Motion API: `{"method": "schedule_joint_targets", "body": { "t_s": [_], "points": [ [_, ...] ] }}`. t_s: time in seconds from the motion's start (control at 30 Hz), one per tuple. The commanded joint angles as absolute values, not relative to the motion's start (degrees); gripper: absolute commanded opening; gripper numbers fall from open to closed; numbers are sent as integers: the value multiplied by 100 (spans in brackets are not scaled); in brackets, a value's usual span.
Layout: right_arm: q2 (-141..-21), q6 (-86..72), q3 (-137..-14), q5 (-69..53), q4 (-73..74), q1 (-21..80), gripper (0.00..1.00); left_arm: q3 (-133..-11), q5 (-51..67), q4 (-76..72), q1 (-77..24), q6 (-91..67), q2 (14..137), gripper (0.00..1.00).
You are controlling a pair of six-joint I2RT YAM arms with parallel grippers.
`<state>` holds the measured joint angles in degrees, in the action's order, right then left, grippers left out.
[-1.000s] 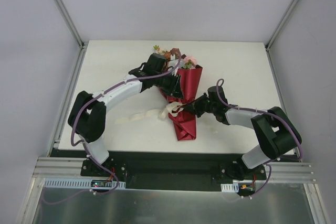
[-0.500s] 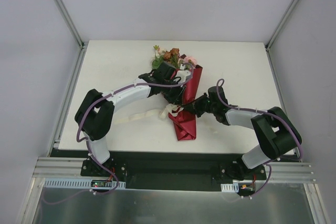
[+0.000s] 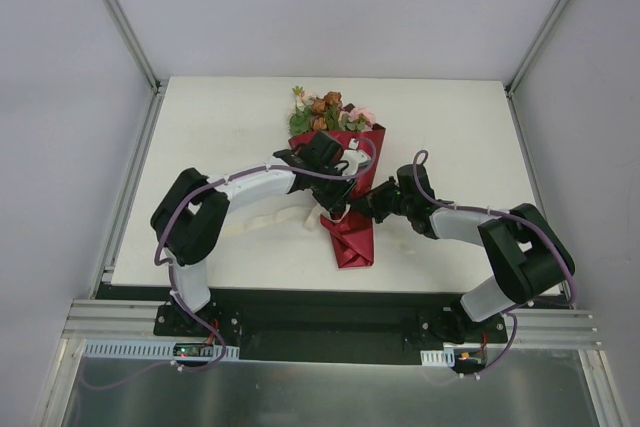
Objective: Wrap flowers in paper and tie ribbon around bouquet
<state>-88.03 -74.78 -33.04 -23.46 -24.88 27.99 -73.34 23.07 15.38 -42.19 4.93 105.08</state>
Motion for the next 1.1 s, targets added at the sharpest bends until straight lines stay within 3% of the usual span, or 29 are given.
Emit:
{"method": "schedule_joint_targets", "body": {
  "t_s": [0.0, 0.17, 0.2, 0.37, 0.67, 0.73, 0.93, 1.07],
  "points": [
    [-8613, -7620, -3322, -2470, -2804, 2777, 0, -7549, 1802, 1547, -4324, 536, 10705, 29],
    [-8596, -7603, -3305, -2479, -2795, 2777, 0, -7760, 1398, 1512, -4342, 405, 10854, 20],
    [-8570, -7585, -3305, -2479, -2786, 2769, 0, -7787, 1371, 1503, -4333, 361, 10854, 12],
    [-8464, -7008, -3287, -2478, -2497, 2795, 2, -7682, 1572, 1406, -4333, 264, 10574, 0],
    [-7823, -5706, -3348, -2373, -1365, 2839, 41, -7488, 2091, 1310, -4289, 18, 10292, 0],
    [-7735, -5310, -3445, -2382, -1039, 2839, 42, -7436, 2250, 1266, -4271, -202, 10205, 0],
    [-7752, -4835, -3550, -2539, -791, 2734, 34, -7374, 2592, 1169, -4166, -457, 10064, 0],
    [-7788, -4632, -3753, -2619, -791, 2716, 41, -7295, 2637, 1151, -4131, -466, 10046, 0]
  ]
}}
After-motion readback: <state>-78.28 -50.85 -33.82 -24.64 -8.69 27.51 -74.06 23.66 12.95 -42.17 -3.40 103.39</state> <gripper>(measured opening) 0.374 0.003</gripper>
